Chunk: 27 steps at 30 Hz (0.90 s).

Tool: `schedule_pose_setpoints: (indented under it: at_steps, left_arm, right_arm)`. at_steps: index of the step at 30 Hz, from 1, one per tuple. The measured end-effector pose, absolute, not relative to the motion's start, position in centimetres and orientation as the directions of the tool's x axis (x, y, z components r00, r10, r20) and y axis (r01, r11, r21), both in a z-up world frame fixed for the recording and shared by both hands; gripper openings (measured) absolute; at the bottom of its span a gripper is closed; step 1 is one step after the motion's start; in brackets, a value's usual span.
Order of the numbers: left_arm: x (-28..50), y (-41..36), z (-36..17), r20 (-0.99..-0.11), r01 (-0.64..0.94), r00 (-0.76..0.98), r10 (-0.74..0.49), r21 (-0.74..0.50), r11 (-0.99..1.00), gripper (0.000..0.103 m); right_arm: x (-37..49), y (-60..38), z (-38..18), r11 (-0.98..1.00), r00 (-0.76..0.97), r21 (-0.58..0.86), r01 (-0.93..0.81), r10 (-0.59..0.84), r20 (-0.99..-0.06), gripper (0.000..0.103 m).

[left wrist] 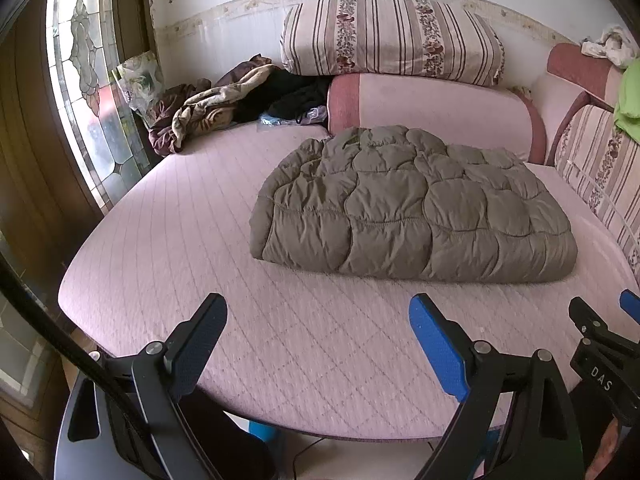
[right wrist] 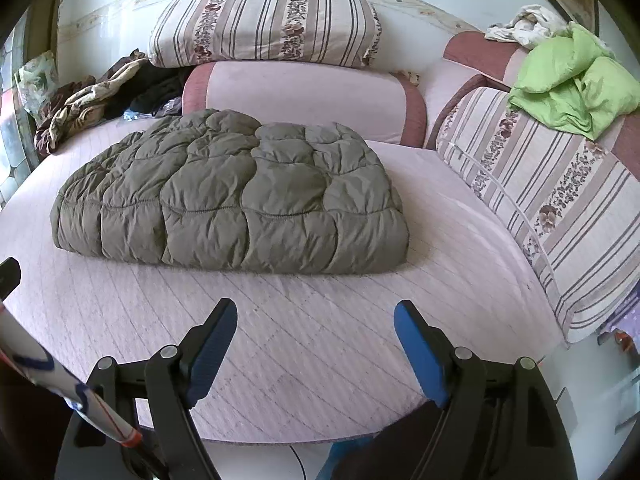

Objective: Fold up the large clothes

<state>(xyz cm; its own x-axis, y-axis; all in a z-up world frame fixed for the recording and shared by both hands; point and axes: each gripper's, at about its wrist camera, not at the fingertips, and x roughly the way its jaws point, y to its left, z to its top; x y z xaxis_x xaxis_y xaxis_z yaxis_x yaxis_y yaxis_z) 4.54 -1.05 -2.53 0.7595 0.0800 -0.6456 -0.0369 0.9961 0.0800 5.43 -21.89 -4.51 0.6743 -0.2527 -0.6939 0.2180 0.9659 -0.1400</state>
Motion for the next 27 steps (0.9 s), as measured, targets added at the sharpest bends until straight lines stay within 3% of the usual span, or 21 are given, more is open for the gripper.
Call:
schedule_pose_setpoints:
  at_steps: [27]
  left_arm:
    - [4.7, -2.6, -4.3, -0.683, -0.009, 0.727, 0.069, 0.091, 0.996, 0.092]
  right_arm:
    - [4.6, -22.9, -5.6, 0.962, 0.679, -0.105, 0.252, -0.253, -0.690, 0.086]
